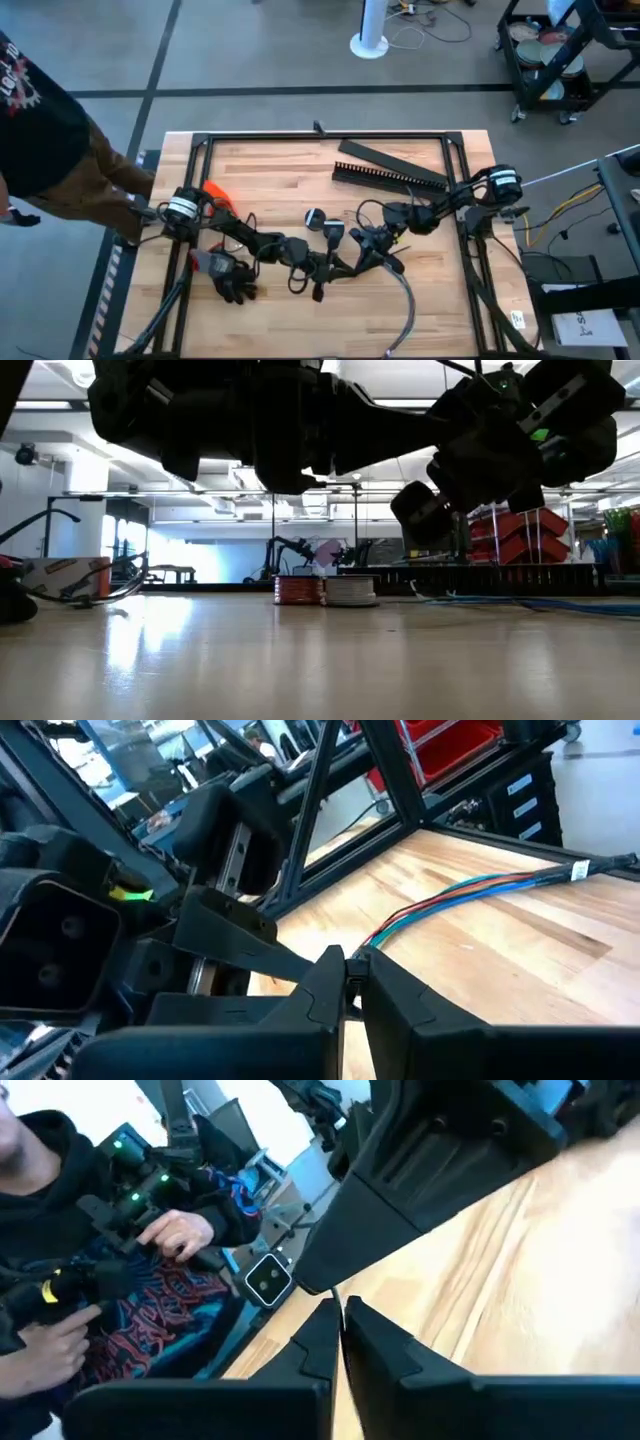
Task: Ziptie cables
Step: Wrap the black zip tie on the cables
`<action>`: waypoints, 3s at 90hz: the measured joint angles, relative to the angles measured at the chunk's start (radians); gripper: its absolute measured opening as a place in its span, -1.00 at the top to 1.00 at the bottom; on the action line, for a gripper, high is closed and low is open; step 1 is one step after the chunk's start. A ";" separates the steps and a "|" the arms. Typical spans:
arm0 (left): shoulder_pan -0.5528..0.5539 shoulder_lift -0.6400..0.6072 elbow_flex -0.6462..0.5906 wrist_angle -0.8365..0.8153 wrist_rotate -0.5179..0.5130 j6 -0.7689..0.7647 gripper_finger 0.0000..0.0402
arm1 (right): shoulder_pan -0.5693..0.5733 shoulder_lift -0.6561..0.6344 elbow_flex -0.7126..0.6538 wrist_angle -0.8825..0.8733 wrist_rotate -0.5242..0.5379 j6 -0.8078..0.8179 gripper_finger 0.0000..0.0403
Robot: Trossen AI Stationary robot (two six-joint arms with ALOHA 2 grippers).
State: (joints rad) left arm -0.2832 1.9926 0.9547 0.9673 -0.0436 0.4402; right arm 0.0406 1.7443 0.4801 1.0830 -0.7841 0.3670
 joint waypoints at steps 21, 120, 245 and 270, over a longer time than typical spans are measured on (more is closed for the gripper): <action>-0.001 -0.002 0.000 -0.044 -0.027 -0.142 0.97 | 0.000 -0.001 0.000 -0.003 0.002 0.010 0.36; -0.006 -0.005 -0.002 -0.220 -0.272 -0.655 0.97 | 0.250 -0.106 -0.005 -0.353 0.917 -0.303 0.61; -0.004 -0.004 -0.002 -0.234 -0.315 -0.660 0.95 | 0.364 -0.040 0.037 -0.347 1.228 -0.181 0.82; -0.004 -0.004 -0.002 -0.234 -0.316 -0.659 0.88 | 0.364 -0.040 0.037 -0.347 1.226 -0.168 0.97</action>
State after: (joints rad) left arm -0.2871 1.9888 0.9527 0.7334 -0.3592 -0.2192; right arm 0.4042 1.7039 0.5175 0.7361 0.4423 0.1986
